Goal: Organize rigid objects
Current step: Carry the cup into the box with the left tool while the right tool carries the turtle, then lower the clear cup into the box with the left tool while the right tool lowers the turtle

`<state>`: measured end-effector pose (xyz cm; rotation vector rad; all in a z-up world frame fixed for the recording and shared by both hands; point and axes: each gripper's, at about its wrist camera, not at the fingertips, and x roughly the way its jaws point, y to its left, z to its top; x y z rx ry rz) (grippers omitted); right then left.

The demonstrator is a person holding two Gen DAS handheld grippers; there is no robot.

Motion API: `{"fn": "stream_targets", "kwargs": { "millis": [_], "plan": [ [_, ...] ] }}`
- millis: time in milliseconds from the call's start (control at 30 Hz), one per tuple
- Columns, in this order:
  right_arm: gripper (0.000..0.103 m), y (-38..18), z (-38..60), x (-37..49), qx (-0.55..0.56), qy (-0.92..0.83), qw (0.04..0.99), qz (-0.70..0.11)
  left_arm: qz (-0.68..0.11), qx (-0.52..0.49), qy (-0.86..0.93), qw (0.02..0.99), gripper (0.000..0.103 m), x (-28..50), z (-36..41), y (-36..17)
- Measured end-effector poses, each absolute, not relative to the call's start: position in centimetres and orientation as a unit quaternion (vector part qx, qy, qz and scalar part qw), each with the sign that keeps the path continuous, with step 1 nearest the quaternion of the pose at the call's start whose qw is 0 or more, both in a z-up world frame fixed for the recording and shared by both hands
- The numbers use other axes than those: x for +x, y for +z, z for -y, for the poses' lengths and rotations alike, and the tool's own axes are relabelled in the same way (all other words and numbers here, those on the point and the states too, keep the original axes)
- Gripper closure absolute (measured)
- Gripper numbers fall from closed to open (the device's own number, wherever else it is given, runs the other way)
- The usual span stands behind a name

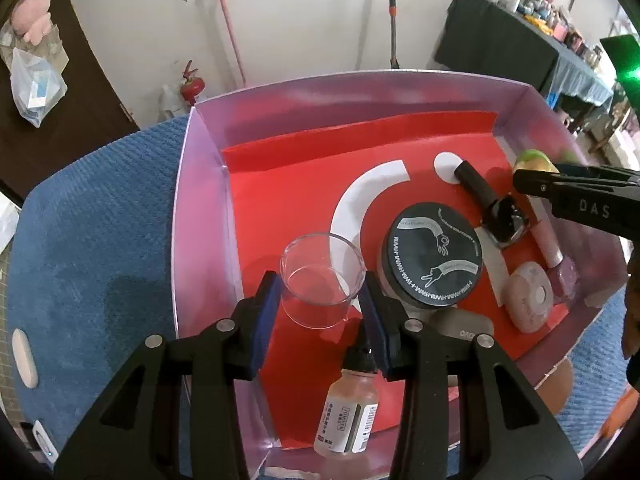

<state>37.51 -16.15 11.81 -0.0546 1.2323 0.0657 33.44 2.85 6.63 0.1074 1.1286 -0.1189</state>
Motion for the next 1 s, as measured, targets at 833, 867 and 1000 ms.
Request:
{"fn": "stream_targets", "kwargs": {
  "millis": [833,867,1000],
  "plan": [
    [0.054,10.3,14.1,36.8,-0.113,0.010,0.804,-0.583,-0.566,0.090,0.011,0.819,0.064,35.2,-1.5,5.5],
    [0.054,10.3,14.1,36.8,-0.116,0.009,0.805,-0.582,-0.566,0.091,0.013,0.820,0.064,35.3,-1.5,5.5],
    [0.054,10.4,14.0,36.5,-0.122,0.009,0.806,-0.579,-0.564,0.106,0.018,0.819,0.064,35.2,-1.0,5.2]
  ]
}}
